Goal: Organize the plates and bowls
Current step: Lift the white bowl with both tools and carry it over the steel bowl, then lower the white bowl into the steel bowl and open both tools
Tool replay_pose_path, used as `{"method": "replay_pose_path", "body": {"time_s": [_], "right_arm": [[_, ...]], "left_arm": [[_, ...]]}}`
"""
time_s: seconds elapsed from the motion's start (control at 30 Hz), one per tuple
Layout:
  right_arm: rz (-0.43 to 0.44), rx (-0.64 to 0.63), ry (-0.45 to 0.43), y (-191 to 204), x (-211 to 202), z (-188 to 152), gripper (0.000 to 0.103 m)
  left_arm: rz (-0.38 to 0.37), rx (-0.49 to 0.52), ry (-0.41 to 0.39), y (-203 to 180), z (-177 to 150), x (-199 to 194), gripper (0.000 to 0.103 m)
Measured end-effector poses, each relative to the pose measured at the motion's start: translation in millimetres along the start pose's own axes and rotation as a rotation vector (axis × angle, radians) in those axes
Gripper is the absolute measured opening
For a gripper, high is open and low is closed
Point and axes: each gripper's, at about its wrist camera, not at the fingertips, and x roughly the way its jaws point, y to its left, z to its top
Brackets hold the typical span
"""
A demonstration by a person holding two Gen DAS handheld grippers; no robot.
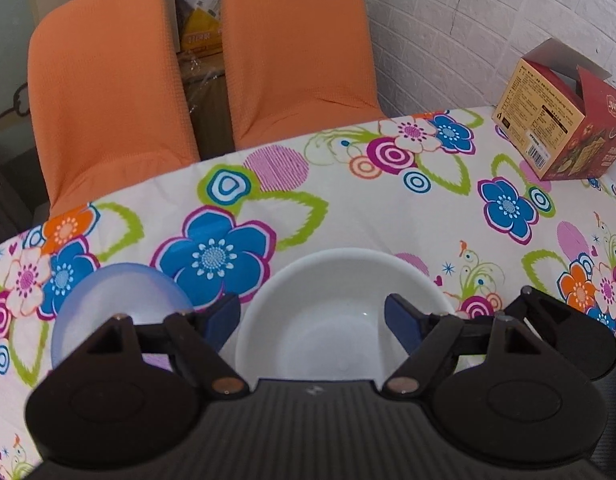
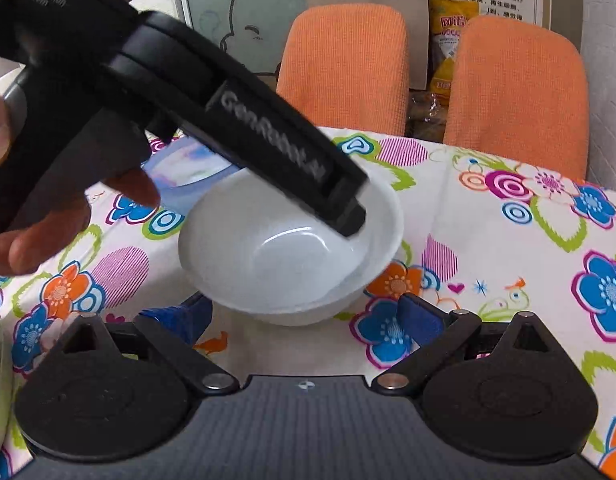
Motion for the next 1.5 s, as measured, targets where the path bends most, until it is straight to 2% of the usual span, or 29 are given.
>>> {"method": "replay_pose_path", "body": {"time_s": [0.17, 0.3, 0.4, 0.63, 0.83, 1.0, 1.17, 1.3, 1.4, 1.5], "right_arm": [[-0.042, -0.040, -0.034, 2.7, 9.6, 1.6, 0.086], [-0.069, -0.071, -0.070, 3.7, 12.4, 4.0, 0.082], [-0.078, -0.079, -0.101, 2.4, 5.9, 8.4, 0.083], [-0.125, -0.123, -0.196, 8.9, -26.2, 7.5, 0.083], [-0.165, -0.184, -0.243, 29.9, -79.7, -1.4, 0.083], [-0.167, -0.206, -0.224, 59.4, -135.1, -26.2, 0.083], [-0.163, -0.192, -0.171, 82.6, -178.3, -67.3, 0.083], [-0.189, -0.179, -0.142, 100.3, -191.1, -96.8, 0.083], [-0.175, -0.152, -0.127, 111.0, -196.9, -114.9, 0.083], [-0.182, -0.148, -0.110, 116.1, -193.5, -124.7, 0.083]], "left_arm": [[-0.016, -0.035, 0.018, 0.1, -8.6, 7.8, 0.080], [-0.059, -0.074, 0.036, -0.1, -14.1, 11.5, 0.066], [-0.068, -0.067, 0.038, -7.1, -18.0, 7.2, 0.065], [-0.100, -0.056, -0.020, -21.8, -18.5, -24.2, 0.065], [-0.111, -0.041, -0.080, -50.9, -32.1, -73.2, 0.066], [-0.135, -0.050, -0.109, -81.3, -69.8, -117.1, 0.072], [-0.132, 0.002, -0.110, -118.9, -128.8, -140.2, 0.072], [-0.140, 0.012, -0.087, -134.7, -172.2, -145.3, 0.072], [-0.150, 0.009, -0.064, -136.8, -196.8, -145.3, 0.072], [-0.120, 0.018, -0.056, -137.4, -213.4, -142.4, 0.075]]}}
